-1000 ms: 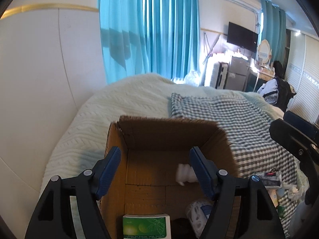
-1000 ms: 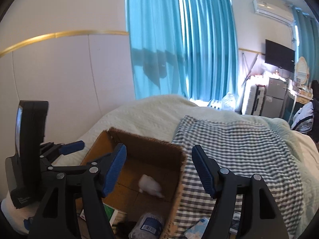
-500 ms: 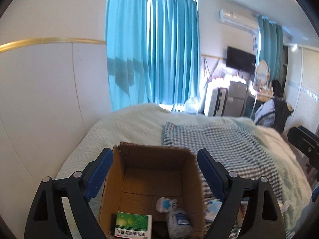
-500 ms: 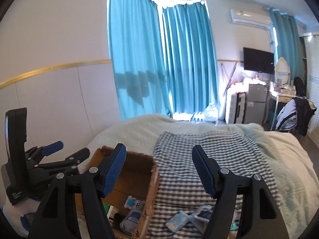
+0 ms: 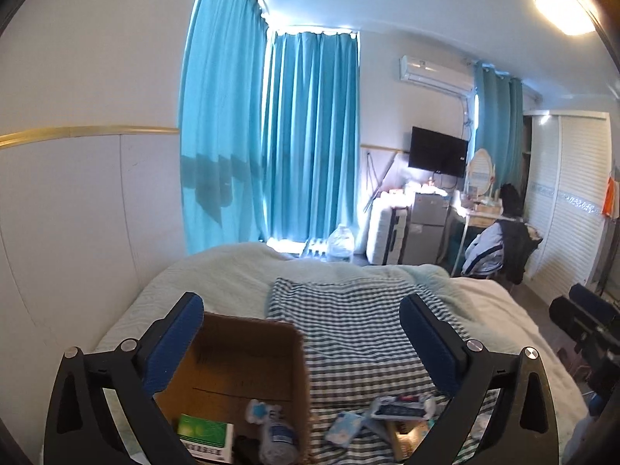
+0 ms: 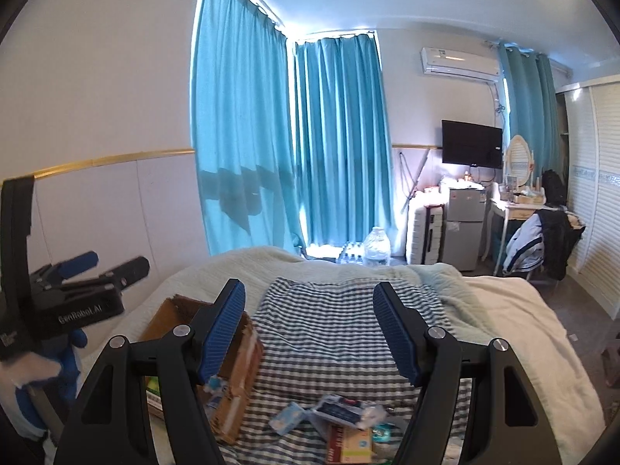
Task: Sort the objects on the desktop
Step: 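Move both grippers back toward the remaining items, then grasp the Amoxicillin box with the left gripper while the right gripper grasps the white tissue, then lift and carry the Amoxicillin box and white lace cloth over the cardboard box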
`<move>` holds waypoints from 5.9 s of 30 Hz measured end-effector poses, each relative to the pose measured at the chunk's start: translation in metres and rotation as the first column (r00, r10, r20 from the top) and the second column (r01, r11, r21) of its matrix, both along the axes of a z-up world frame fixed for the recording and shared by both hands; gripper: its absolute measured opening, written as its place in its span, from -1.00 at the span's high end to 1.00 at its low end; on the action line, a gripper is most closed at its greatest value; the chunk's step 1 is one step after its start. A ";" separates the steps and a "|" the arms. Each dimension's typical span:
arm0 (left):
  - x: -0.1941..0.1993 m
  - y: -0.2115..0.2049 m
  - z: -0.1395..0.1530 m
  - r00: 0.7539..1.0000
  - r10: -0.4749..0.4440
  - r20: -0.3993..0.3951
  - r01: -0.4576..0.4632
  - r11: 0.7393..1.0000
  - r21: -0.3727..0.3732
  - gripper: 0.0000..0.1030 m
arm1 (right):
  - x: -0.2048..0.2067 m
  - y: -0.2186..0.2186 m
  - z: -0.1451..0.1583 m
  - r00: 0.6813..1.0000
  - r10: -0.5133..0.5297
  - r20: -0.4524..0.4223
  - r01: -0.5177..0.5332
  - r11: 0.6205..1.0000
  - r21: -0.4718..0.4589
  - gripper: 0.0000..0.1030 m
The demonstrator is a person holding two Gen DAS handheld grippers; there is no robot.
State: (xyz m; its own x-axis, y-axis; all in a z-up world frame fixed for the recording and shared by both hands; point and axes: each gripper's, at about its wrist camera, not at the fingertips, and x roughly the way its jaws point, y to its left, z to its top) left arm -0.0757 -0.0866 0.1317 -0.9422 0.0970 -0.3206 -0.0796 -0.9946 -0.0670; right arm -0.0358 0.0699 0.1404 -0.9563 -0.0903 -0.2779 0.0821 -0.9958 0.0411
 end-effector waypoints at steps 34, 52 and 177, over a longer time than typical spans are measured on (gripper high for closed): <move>-0.011 0.148 -0.104 0.990 -0.016 0.141 0.022 0.999 -0.037 -1.00 | 0.037 0.162 -0.063 0.977 -0.175 0.120 0.179 0.984 -0.020 -0.33; -0.060 0.184 -0.195 0.931 -0.065 0.358 0.091 0.994 -0.055 -1.00 | -0.001 0.193 -0.147 0.942 -0.199 0.269 0.203 0.979 0.014 -0.33; -0.032 -0.033 -0.096 0.990 -0.047 0.136 0.060 0.994 -0.089 -0.45 | -0.065 -0.074 -0.073 0.986 0.092 0.142 -0.084 0.995 -0.058 0.61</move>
State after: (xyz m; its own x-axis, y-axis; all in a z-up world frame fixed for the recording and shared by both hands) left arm -0.1076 -0.1191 0.0355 -0.8847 0.1101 -0.4529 -0.1293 -0.9915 0.0114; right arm -0.1003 -0.0043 0.0672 -0.8941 -0.1902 -0.4054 0.1587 -0.9811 0.1105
